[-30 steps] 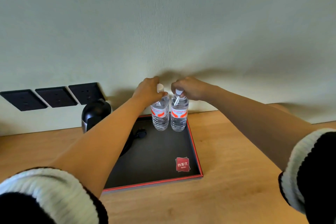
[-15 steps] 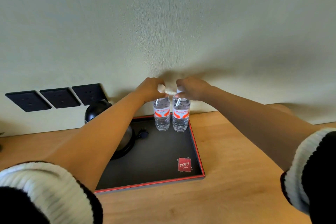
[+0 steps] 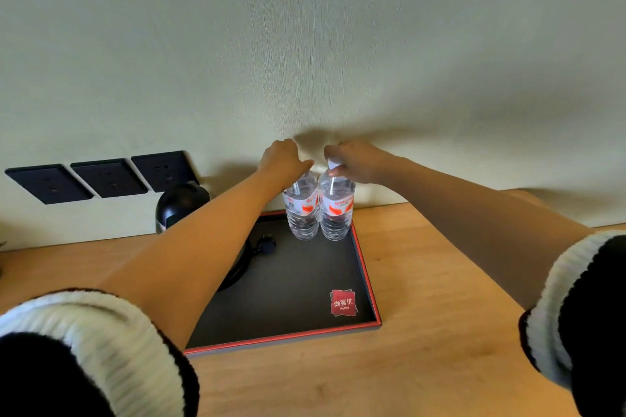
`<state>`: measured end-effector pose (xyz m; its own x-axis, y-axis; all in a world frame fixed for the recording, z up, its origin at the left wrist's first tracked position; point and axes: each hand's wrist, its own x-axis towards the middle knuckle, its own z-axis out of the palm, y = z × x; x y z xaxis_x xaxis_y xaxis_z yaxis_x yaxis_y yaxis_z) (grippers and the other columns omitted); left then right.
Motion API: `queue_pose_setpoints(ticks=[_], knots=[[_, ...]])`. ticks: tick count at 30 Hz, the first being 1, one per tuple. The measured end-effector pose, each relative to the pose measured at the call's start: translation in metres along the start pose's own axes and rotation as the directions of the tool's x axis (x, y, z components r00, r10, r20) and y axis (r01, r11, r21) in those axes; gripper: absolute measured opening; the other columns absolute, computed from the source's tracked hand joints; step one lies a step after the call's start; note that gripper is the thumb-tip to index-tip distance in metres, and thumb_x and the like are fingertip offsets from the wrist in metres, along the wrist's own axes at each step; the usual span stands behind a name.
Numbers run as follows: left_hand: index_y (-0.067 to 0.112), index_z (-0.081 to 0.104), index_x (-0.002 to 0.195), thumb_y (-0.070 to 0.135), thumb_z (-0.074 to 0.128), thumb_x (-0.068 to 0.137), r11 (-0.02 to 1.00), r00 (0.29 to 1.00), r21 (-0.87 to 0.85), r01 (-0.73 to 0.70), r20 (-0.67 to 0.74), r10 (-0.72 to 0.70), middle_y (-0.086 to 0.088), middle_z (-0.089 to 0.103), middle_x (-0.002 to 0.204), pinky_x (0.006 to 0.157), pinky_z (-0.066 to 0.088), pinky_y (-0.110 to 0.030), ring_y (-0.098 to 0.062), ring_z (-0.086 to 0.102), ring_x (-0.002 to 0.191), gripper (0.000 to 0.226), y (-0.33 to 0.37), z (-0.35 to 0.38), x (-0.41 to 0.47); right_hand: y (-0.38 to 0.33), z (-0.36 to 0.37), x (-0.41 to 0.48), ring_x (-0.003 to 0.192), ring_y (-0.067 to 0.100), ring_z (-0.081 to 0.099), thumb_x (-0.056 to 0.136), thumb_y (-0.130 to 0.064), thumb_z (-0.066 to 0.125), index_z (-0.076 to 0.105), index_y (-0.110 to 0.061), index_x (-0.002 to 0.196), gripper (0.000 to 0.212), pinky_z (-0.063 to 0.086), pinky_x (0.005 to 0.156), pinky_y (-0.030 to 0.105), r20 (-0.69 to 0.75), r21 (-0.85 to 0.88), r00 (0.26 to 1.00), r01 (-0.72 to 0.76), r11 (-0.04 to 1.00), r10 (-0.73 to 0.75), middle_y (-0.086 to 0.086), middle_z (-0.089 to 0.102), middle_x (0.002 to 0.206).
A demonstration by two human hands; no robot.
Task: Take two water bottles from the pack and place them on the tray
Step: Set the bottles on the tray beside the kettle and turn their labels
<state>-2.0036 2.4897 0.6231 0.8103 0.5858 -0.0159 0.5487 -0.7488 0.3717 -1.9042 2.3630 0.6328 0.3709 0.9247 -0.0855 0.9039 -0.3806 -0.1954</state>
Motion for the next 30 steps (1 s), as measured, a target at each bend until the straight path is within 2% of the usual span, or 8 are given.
queue_pose_setpoints(ticks=[5,9,13,16,18,21,24,30], knots=[[0.001,0.059,0.099,0.028,0.058,0.082,0.991,0.991,-0.036,0.132,-0.004,-0.132,-0.016,0.064,0.096,0.058,0.037,-0.030,-0.026,0.052,0.077,0.031,0.007,0.001,0.004,0.005,-0.006,-0.006,0.097,0.035,0.052,0.081,0.005,0.050,0.057,-0.004,0.107,0.029,0.042,0.078,0.039,0.055,0.025,0.993,0.101,0.995,-0.102,0.024,0.054,0.103],[0.008,0.060,0.102,0.031,0.056,0.082,0.974,0.985,0.147,0.173,-0.029,-0.171,-0.006,0.052,0.086,0.063,0.036,-0.029,-0.023,0.048,0.076,0.030,0.012,-0.006,0.004,0.005,-0.006,-0.008,0.101,0.036,0.052,0.078,0.008,0.050,0.058,-0.006,0.105,0.032,0.045,0.086,0.045,0.030,0.062,0.994,0.107,0.992,-0.109,0.021,0.058,0.107],[0.011,0.058,0.113,0.048,0.053,0.083,0.969,0.998,0.237,0.067,-0.018,-0.064,-0.009,0.062,0.101,0.068,0.039,-0.032,-0.028,0.059,0.091,0.047,0.006,-0.008,0.003,0.005,-0.003,-0.007,0.094,0.033,0.054,0.083,-0.027,0.060,0.045,-0.013,0.118,0.040,0.040,0.072,0.035,-0.010,0.046,0.999,0.035,0.998,-0.034,0.017,0.056,0.112],[0.014,0.057,0.118,0.044,0.062,0.079,0.993,0.986,0.024,-0.117,0.122,0.113,-0.010,0.060,0.124,0.086,0.044,-0.035,-0.029,0.056,0.112,0.049,-0.006,-0.019,0.005,0.007,-0.002,-0.002,0.094,0.033,0.056,0.084,-0.048,0.053,0.047,-0.012,0.113,0.047,0.036,0.067,0.032,-0.046,-0.068,0.998,-0.045,0.997,0.042,0.017,0.060,0.108],[0.014,0.060,0.114,0.032,0.067,0.079,0.972,0.949,-0.039,-0.234,0.210,0.237,-0.011,0.059,0.125,0.087,0.040,-0.028,-0.022,0.054,0.105,0.040,-0.012,-0.028,0.004,0.007,-0.002,0.001,0.097,0.034,0.056,0.085,-0.051,0.050,0.049,-0.008,0.109,0.049,0.036,0.066,0.032,-0.050,-0.091,0.995,-0.090,0.992,0.086,0.018,0.063,0.105],[0.013,0.063,0.114,0.022,0.069,0.078,0.959,0.934,-0.039,-0.281,0.220,0.283,-0.012,0.062,0.121,0.083,0.038,-0.024,-0.016,0.050,0.092,0.038,-0.018,-0.034,0.004,0.005,-0.002,0.003,0.100,0.037,0.056,0.088,-0.042,0.050,0.048,-0.001,0.107,0.044,0.043,0.073,0.038,-0.011,-0.070,0.998,-0.058,0.996,0.058,0.024,0.062,0.105],[0.008,0.061,0.116,0.022,0.070,0.078,0.957,0.936,-0.017,-0.288,0.207,0.286,-0.016,0.061,0.120,0.084,0.041,-0.029,-0.026,0.056,0.099,0.042,-0.021,-0.033,0.004,0.002,-0.004,0.001,0.097,0.038,0.056,0.090,-0.030,0.050,0.047,0.001,0.104,0.034,0.044,0.077,0.040,0.036,-0.061,0.999,-0.002,0.998,0.004,0.027,0.058,0.104],[0.001,0.061,0.108,0.037,0.071,0.076,0.980,0.981,-0.070,-0.185,0.053,0.189,-0.019,0.062,0.111,0.073,0.037,-0.028,-0.030,0.057,0.097,0.049,-0.016,-0.017,0.004,0.004,-0.002,-0.002,0.095,0.036,0.050,0.085,0.002,0.045,0.048,0.000,0.109,0.024,0.035,0.069,0.037,-0.027,-0.109,0.995,0.089,0.990,-0.093,0.026,0.051,0.102]])
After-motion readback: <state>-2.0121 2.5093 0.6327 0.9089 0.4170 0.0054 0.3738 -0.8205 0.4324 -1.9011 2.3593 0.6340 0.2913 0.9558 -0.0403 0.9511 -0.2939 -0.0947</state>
